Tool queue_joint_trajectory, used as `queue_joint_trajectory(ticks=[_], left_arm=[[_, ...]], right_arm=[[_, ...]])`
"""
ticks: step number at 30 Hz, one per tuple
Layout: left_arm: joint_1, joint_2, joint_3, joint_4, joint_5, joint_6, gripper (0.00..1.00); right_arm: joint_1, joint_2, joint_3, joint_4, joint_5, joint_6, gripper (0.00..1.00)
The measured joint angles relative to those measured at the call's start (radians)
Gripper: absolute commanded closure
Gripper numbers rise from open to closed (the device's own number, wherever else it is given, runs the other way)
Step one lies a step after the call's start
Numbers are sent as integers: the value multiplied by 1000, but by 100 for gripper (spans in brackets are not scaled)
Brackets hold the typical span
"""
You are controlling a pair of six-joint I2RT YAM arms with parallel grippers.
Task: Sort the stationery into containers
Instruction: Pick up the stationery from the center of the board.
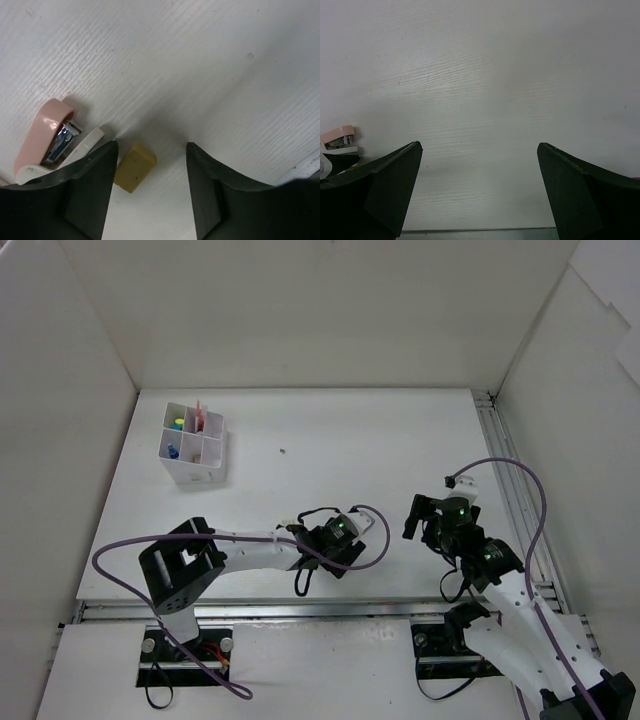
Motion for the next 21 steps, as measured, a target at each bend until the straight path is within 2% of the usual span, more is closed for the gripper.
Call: queue_joint_trajectory(ticks=[2, 4, 7, 11, 15, 19, 21], left_arm=[[0, 10, 11, 2, 2, 4, 63], [0, 10, 11, 0, 4, 4, 66], [0, 9, 11, -6, 3, 5, 64], [2, -16, -22, 0, -6, -4, 44], [11, -36, -39, -19, -3, -16, 40], [16, -58, -69, -5, 16, -15, 42], [16, -64, -74, -5, 23, -15, 54]], right_arm=[[0, -4, 0, 0, 1, 0, 2], [0, -9, 0, 0, 3, 0, 2], [-1, -20, 0, -6, 18, 0, 2], [-5, -32, 0, -15, 22, 0, 2], [-5, -34, 0, -19, 26, 4, 2], [-5, -33, 0, -22, 27, 8, 2], [-5, -34, 0, -22, 27, 13, 2]])
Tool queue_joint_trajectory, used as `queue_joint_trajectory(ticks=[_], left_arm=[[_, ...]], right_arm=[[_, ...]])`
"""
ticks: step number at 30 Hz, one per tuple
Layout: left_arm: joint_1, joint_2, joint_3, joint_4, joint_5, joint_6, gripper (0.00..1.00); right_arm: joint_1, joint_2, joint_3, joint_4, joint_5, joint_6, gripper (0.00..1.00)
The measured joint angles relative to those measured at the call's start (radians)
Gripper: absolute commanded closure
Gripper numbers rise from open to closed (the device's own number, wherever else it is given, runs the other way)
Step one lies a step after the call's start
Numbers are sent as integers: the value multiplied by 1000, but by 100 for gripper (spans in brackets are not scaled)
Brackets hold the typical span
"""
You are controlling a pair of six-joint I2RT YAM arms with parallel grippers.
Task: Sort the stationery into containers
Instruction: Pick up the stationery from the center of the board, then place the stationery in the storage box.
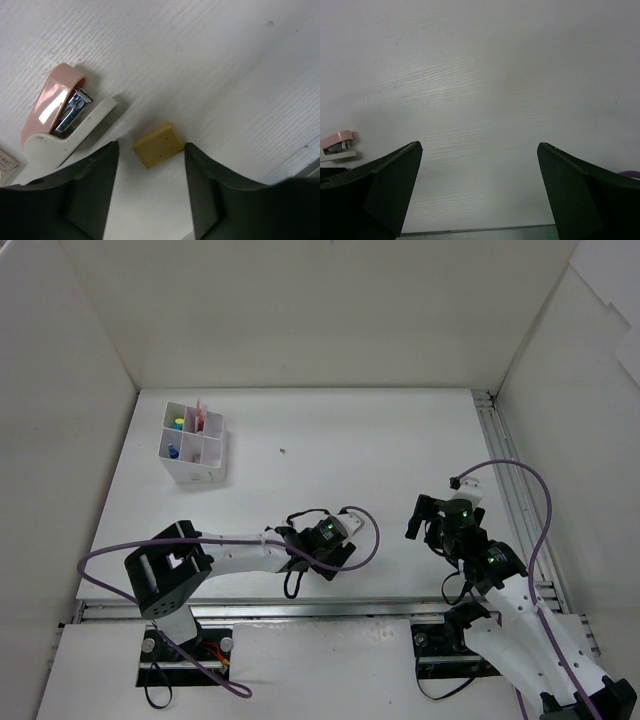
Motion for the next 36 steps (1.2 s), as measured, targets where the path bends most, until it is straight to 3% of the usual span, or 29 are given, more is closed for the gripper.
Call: queue_joint_trajectory(ticks=[1, 3, 9, 16, 20, 27, 36], left_arm=[[1, 0, 0, 0, 1, 1, 61], [4, 0, 0, 0, 2, -1, 62], [5, 0, 2, -2, 2, -9, 80], [10, -15, 31, -77, -1, -20, 79], [54, -106, 82, -150, -14, -11, 67], [383, -264, 227, -177, -171, -15, 67], [867, -111, 412, -241, -263, -47, 66]], right_arm=[[0, 0, 0, 0, 0, 2, 2], [0, 0, 0, 0, 0, 6, 2], [0, -9, 0, 0, 0, 9, 2], [0, -19, 0, 0, 0, 4, 2], [0, -16, 0, 0, 3, -2, 2], [-1, 28, 21, 0, 16, -3, 2], [-1, 88, 36, 0, 60, -14, 2]])
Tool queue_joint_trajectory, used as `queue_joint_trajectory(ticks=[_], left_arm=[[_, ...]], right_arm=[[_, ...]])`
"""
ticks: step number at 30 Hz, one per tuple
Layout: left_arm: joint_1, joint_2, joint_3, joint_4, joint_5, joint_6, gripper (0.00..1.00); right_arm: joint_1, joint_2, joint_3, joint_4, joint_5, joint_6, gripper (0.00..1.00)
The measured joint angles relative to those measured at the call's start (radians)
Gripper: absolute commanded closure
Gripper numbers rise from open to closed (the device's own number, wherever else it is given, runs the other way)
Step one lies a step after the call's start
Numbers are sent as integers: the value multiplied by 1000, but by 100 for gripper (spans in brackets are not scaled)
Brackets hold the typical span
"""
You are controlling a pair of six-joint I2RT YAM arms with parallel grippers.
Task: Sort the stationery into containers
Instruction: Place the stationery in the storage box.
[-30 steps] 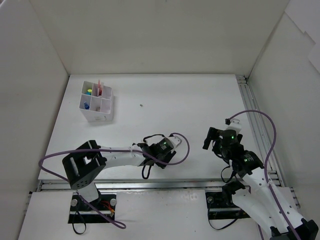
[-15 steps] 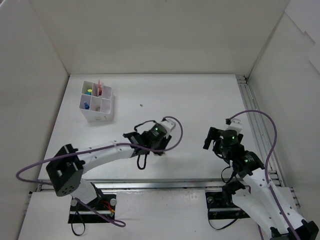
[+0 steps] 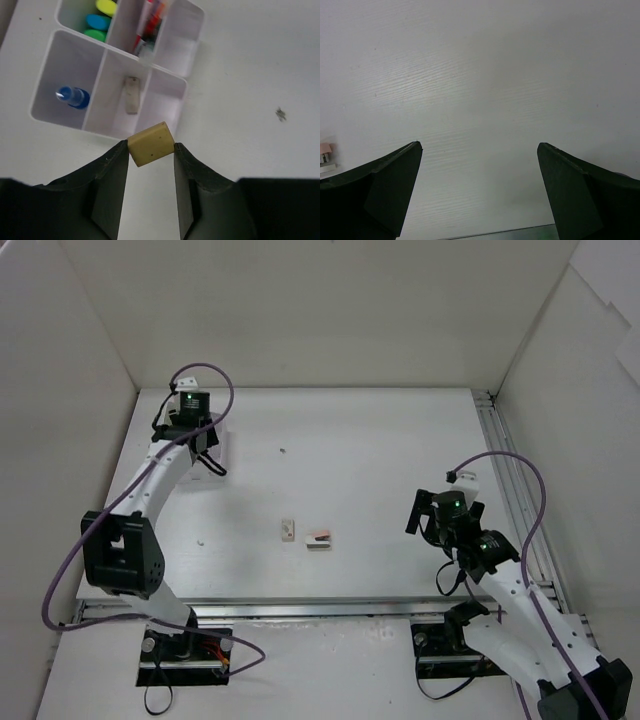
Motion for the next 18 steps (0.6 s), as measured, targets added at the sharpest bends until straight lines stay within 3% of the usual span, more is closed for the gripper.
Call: queue_joint_trajectory(ticks=[5, 11, 15, 18], left_arm=[[134, 173, 136, -27, -8, -6, 65], [195, 318, 225, -53, 9, -1, 60], [212, 339, 240, -64, 45, -6, 30], [222, 327, 226, -48, 77, -10, 16]], right_arm=[[-5, 56, 19, 0, 23, -3, 2], [-10, 114, 48, 2, 29, -5, 2], [-13, 117, 48, 1, 26, -5, 2], [-13, 117, 48, 1, 11, -13, 2]])
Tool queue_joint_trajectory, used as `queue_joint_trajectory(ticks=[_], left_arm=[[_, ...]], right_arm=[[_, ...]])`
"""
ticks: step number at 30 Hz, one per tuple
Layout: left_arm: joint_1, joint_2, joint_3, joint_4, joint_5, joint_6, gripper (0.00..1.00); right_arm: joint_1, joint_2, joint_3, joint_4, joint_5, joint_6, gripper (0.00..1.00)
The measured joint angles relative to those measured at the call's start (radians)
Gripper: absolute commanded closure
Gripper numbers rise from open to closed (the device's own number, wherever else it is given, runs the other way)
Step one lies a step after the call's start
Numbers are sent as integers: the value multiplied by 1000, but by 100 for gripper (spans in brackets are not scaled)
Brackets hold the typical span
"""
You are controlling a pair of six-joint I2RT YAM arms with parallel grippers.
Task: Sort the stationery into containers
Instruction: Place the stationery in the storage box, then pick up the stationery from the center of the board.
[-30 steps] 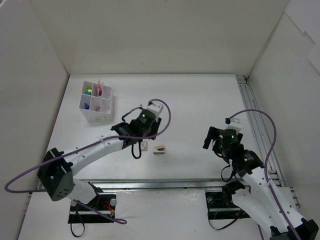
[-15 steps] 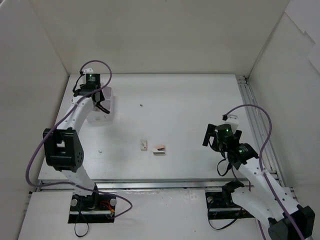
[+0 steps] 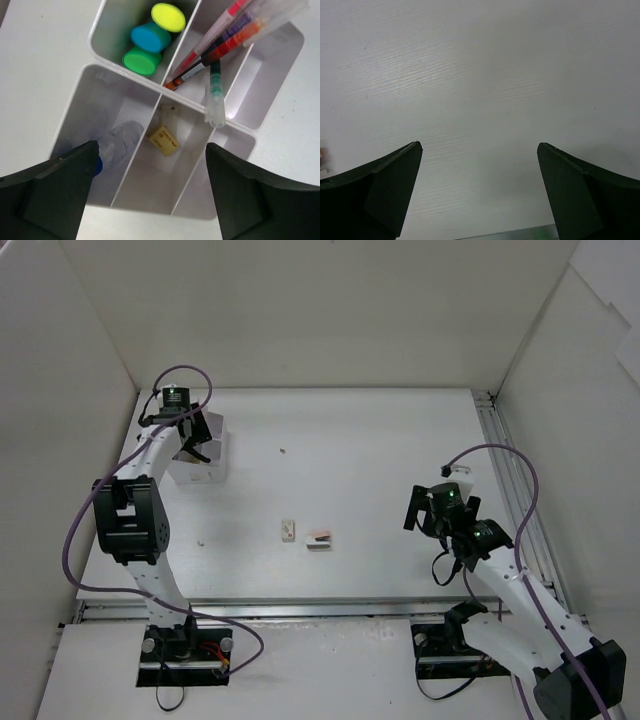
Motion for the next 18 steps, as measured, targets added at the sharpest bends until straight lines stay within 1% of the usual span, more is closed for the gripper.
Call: queue_joint_trajectory(ticks=[2, 3, 5, 6, 11, 13, 15, 18], left_arm=[[-2, -26, -34, 6, 16, 2, 10], [-8, -44, -54, 13, 25, 5, 6], [-27, -91, -98, 16, 39, 8, 3], [-37, -116, -121, 16, 47, 10, 0], [-120, -276, -231, 18, 73, 14, 1], [-171, -342, -281, 19, 79, 10, 1], [-240, -408, -343, 18, 87, -2, 1], [-356, -459, -417, 13, 103, -25, 0]], right_arm=[[0, -2, 0, 0, -16, -13, 2], [0, -3, 0, 0, -25, -18, 2], [0, -10, 0, 0, -45, -27, 2], [0, -15, 0, 0, -54, -34, 2], [0, -41, 0, 0, -97, -54, 2], [0, -46, 0, 0, -109, -60, 2], [0, -47, 0, 0, -116, -62, 2], [0, -47, 0, 0, -120, -62, 2]])
